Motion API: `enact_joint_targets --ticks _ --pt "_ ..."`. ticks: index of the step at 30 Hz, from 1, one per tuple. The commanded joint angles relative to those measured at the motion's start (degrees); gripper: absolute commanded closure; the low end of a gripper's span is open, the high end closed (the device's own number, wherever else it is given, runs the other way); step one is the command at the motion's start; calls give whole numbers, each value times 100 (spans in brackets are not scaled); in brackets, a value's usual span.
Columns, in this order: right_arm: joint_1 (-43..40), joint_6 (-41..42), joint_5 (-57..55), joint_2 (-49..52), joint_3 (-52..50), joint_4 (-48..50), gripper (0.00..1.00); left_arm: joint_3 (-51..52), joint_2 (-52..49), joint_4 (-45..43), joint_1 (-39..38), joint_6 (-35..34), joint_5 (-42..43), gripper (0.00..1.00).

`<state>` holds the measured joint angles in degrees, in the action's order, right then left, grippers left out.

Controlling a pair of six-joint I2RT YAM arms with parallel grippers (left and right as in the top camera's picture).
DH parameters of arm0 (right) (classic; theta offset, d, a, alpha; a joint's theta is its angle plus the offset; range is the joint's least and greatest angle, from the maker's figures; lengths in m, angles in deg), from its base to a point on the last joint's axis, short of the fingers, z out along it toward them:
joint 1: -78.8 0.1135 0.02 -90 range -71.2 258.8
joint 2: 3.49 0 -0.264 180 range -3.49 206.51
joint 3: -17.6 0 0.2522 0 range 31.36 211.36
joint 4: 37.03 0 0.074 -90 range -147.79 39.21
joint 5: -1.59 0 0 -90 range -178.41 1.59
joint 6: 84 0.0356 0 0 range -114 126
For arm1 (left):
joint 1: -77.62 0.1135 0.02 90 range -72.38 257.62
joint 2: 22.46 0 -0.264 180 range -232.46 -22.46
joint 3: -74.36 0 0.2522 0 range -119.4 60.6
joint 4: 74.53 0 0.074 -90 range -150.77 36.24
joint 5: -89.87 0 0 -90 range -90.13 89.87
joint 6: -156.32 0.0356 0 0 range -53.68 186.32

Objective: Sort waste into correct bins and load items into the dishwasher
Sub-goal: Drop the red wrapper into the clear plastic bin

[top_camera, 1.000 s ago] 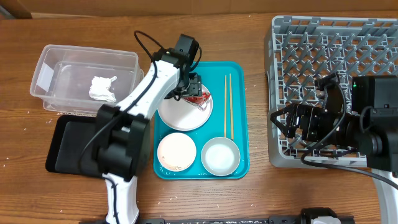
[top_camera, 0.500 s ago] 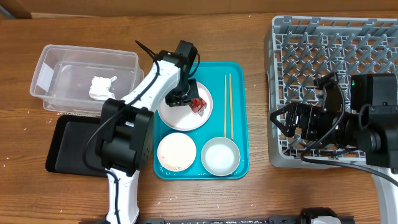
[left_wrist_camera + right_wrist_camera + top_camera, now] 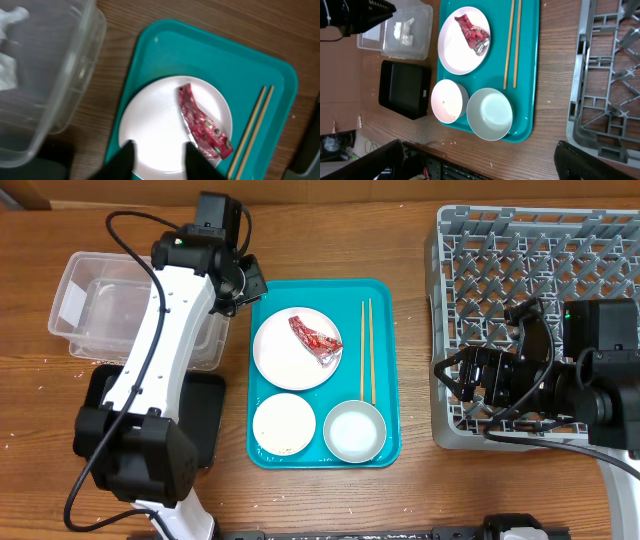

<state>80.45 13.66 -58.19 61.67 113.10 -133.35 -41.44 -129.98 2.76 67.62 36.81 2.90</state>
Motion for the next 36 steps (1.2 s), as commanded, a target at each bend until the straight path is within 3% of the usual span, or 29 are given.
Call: enact_joint_targets --ticks 1,3,5,14,17,18,20,25,29,36 --pt "37 -26 28 -11 68 -15 3 7 -437 -131 -595 70 505 39" --pt "37 -26 28 -11 68 -37 3 7 -693 -138 -852 -160 313 29" --pt "37 -26 28 -11 68 -74 3 7 -977 -111 -1060 -400 184 27" --pt "37 -26 28 -11 68 -26 2 7 -2138 -260 -1252 -822 302 36" --pt "37 -26 28 -11 68 -28 2 7 -2330 -225 -1252 -822 299 54" --pt "37 -26 28 -11 68 -28 2 7 -2345 -208 -1250 -822 289 80" --pt "37 -26 28 -11 68 -28 2 -2 -2277 -195 -1246 -820 280 96" --pt "37 -26 28 -11 68 -31 2 -50 -1757 2 -1172 -732 192 96" --pt "37 -24 28 -11 68 -39 2 -114 -863 299 -785 -444 -358 96" --pt "37 -24 31 -11 68 -46 2 -109 70 356 905 -214 -933 96"
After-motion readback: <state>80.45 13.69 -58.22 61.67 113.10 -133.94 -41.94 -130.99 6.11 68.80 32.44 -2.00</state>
